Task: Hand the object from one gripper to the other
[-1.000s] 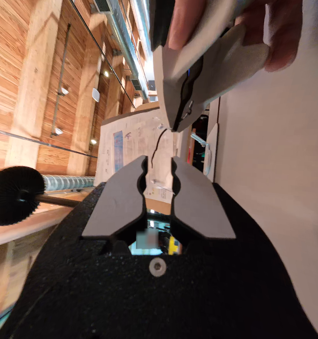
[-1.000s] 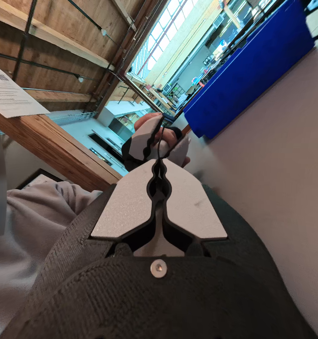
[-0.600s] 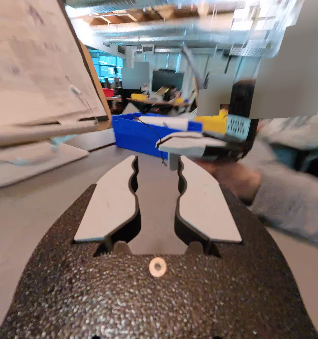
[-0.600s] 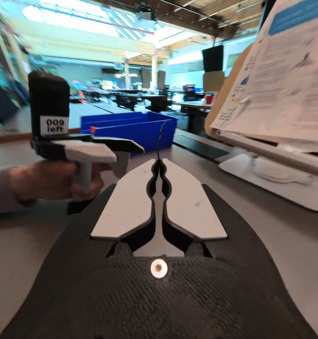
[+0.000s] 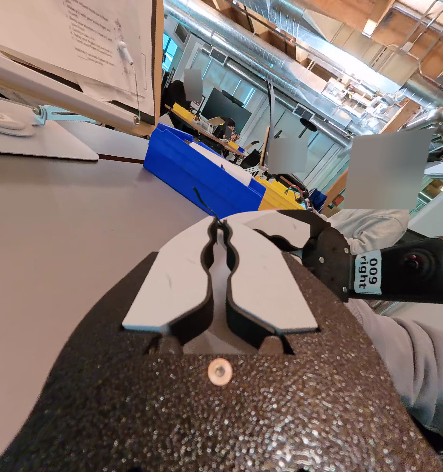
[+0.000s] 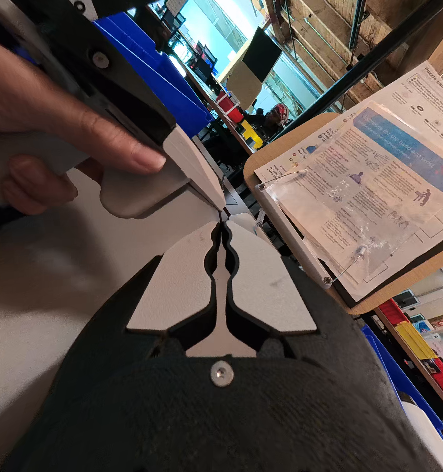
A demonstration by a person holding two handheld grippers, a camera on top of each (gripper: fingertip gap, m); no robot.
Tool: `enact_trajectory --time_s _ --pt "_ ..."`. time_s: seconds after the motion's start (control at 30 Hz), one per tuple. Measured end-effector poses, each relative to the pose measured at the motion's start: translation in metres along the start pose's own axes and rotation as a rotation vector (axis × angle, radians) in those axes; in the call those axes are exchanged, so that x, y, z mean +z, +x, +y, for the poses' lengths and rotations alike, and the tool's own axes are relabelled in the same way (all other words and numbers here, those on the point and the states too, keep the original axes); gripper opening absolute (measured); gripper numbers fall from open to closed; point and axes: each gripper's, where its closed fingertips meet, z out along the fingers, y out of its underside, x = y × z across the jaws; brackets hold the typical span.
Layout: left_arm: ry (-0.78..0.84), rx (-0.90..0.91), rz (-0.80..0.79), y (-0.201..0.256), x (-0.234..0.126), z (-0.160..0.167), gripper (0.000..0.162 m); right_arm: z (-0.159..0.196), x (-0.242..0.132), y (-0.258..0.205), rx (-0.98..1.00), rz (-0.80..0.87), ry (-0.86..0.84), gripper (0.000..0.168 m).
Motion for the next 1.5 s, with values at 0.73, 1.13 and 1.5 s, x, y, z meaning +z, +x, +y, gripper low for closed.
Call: enact_trajectory --time_s 0.73,1.13,1.5 --pt "-0.163 0.046 0.812 0.083 -0.063 0.007 0.000 -0.065 -0.073 -0.061 0.978 -1.166 0.372 0.002" --pt "-0.134 0.072 0.744 0.075 -0.060 0.002 0.000 -0.058 -0.064 -0.049 0.983 -1.073 0.371 0.002" --pt "-0.017 0.171 0.070 0.004 -0.015 -0.010 0.022 -0.008 -0.009 0.006 0.517 -0.094 0.099 0.002"
